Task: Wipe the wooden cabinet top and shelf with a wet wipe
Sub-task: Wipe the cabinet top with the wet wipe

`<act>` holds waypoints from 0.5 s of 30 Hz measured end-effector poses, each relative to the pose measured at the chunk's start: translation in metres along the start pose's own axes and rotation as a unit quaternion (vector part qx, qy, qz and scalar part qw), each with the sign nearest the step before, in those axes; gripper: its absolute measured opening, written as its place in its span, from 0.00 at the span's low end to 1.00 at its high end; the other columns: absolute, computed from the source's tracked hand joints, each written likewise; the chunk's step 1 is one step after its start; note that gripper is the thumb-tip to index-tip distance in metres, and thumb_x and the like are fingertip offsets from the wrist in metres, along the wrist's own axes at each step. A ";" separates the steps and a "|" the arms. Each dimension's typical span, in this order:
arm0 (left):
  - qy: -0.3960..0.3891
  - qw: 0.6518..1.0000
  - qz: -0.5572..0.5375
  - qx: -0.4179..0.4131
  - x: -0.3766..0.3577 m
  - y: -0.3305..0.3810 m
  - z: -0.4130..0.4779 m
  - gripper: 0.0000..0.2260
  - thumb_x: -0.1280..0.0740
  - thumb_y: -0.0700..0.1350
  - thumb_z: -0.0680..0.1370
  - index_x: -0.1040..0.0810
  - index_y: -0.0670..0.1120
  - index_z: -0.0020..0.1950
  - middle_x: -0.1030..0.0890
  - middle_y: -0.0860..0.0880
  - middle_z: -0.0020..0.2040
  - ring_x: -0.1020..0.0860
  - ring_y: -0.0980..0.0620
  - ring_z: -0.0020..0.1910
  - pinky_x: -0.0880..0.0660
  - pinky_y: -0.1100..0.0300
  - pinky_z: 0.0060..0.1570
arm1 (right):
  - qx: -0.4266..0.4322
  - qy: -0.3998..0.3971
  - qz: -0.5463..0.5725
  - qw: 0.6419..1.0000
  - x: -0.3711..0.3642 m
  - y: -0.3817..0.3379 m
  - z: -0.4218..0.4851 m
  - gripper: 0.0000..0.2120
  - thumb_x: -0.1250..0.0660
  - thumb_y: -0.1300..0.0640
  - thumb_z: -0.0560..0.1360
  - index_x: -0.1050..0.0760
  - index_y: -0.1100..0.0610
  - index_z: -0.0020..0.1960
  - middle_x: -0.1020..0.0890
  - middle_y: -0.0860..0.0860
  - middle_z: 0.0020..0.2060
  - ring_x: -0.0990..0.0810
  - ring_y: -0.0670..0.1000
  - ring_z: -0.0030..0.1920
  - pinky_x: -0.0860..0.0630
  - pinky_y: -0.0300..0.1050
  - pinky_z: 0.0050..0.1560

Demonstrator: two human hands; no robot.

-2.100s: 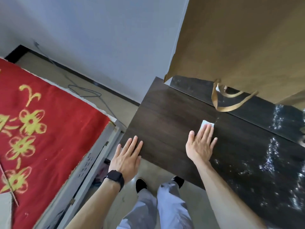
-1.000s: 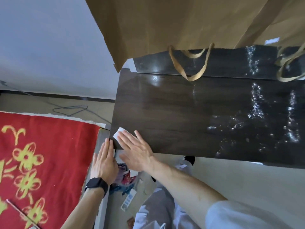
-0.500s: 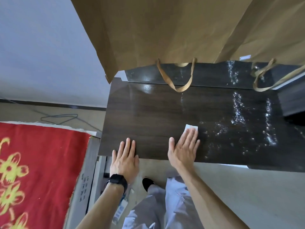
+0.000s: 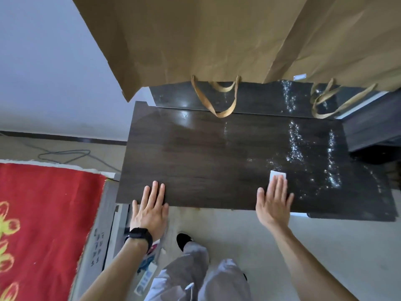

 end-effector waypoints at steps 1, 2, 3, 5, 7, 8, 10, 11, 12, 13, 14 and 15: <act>-0.005 1.000 -0.008 0.005 0.000 0.001 0.001 0.27 0.55 0.56 0.84 0.63 0.56 0.81 0.65 0.56 0.81 0.64 0.51 0.80 0.54 0.38 0.77 | -0.035 -0.008 0.016 0.999 0.002 0.007 0.005 0.31 0.59 0.42 0.82 0.65 0.56 0.78 0.56 0.55 0.80 0.60 0.52 0.80 0.54 0.64 0.77; -0.012 1.000 -0.018 0.010 -0.001 0.002 0.002 0.27 0.55 0.56 0.84 0.62 0.55 0.81 0.66 0.56 0.81 0.64 0.51 0.80 0.54 0.38 0.77 | -0.058 -0.012 0.029 0.998 0.001 0.004 0.007 0.32 0.58 0.41 0.82 0.67 0.57 0.76 0.56 0.57 0.80 0.61 0.53 0.80 0.54 0.64 0.77; -0.018 0.999 -0.027 0.014 -0.001 0.003 0.003 0.27 0.55 0.57 0.84 0.62 0.55 0.81 0.66 0.56 0.81 0.65 0.51 0.80 0.55 0.37 0.77 | -0.066 -0.012 0.035 0.997 0.000 -0.008 0.004 0.33 0.56 0.41 0.82 0.68 0.57 0.75 0.57 0.58 0.80 0.61 0.54 0.80 0.55 0.64 0.77; -0.024 0.999 -0.035 0.020 -0.003 0.006 0.004 0.28 0.55 0.57 0.84 0.62 0.54 0.81 0.66 0.55 0.81 0.65 0.50 0.80 0.55 0.38 0.77 | -0.022 -0.012 0.020 0.999 -0.008 -0.048 -0.011 0.35 0.54 0.40 0.82 0.65 0.60 0.78 0.57 0.59 0.80 0.62 0.55 0.79 0.56 0.63 0.77; -0.027 0.999 -0.037 0.024 -0.005 0.007 0.005 0.28 0.55 0.57 0.84 0.63 0.54 0.81 0.67 0.55 0.80 0.66 0.50 0.79 0.56 0.38 0.77 | 0.094 -0.011 -0.005 0.995 -0.020 -0.101 -0.034 0.36 0.55 0.40 0.82 0.60 0.61 0.80 0.57 0.57 0.80 0.62 0.55 0.80 0.59 0.60 0.78; -0.029 0.999 -0.038 0.026 -0.005 0.007 0.004 0.28 0.55 0.57 0.84 0.64 0.54 0.81 0.67 0.55 0.80 0.67 0.51 0.79 0.56 0.39 0.77 | 0.156 -0.013 -0.009 0.988 -0.028 -0.128 -0.046 0.36 0.56 0.39 0.82 0.59 0.60 0.80 0.57 0.56 0.80 0.61 0.55 0.80 0.60 0.59 0.78; -0.024 0.999 -0.033 0.024 -0.006 0.007 0.003 0.28 0.55 0.56 0.84 0.64 0.54 0.81 0.68 0.56 0.79 0.67 0.51 0.79 0.56 0.39 0.77 | 0.262 -0.021 -0.015 0.965 -0.043 -0.173 -0.066 0.35 0.57 0.39 0.82 0.57 0.60 0.80 0.56 0.56 0.80 0.60 0.54 0.80 0.58 0.60 0.78; -0.023 0.999 -0.031 0.024 -0.006 0.007 0.002 0.28 0.55 0.56 0.84 0.64 0.54 0.81 0.68 0.55 0.79 0.67 0.51 0.79 0.56 0.40 0.77 | 0.305 -0.030 -0.021 0.952 -0.048 -0.187 -0.072 0.34 0.58 0.39 0.82 0.56 0.59 0.80 0.55 0.55 0.80 0.59 0.53 0.80 0.56 0.61 0.78; -0.024 0.999 -0.034 0.025 -0.005 0.009 0.001 0.28 0.55 0.56 0.84 0.64 0.53 0.81 0.68 0.55 0.79 0.67 0.51 0.79 0.56 0.40 0.77 | 0.339 -0.039 -0.024 0.940 -0.050 -0.196 -0.075 0.33 0.57 0.40 0.83 0.56 0.58 0.81 0.54 0.54 0.81 0.59 0.52 0.80 0.53 0.62 0.78; -0.023 0.998 -0.042 0.028 -0.004 0.010 0.001 0.28 0.54 0.56 0.84 0.63 0.53 0.81 0.68 0.55 0.80 0.67 0.51 0.79 0.56 0.41 0.78 | 0.363 -0.044 -0.027 0.931 -0.049 -0.197 -0.072 0.32 0.56 0.40 0.83 0.56 0.57 0.81 0.54 0.52 0.81 0.58 0.51 0.80 0.51 0.62 0.77; -0.020 0.998 -0.047 0.030 -0.001 0.012 0.001 0.28 0.54 0.56 0.84 0.63 0.53 0.81 0.67 0.54 0.80 0.67 0.51 0.79 0.56 0.41 0.78 | 0.371 -0.045 -0.031 0.927 -0.045 -0.191 -0.065 0.32 0.56 0.41 0.83 0.56 0.55 0.81 0.55 0.50 0.81 0.58 0.49 0.80 0.50 0.63 0.77; -0.015 0.999 -0.042 0.026 0.001 0.014 0.001 0.28 0.54 0.56 0.84 0.62 0.53 0.81 0.66 0.53 0.81 0.66 0.50 0.79 0.56 0.42 0.78 | 0.359 -0.045 -0.036 0.931 -0.039 -0.179 -0.054 0.31 0.55 0.41 0.83 0.57 0.54 0.81 0.55 0.49 0.81 0.59 0.48 0.80 0.51 0.63 0.77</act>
Point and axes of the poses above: each hand's wrist, its own z-axis towards the middle knuckle, its own x-axis out of the back of the hand, y = z × x, the point moved 5 cm from there along z, towards the middle knuckle
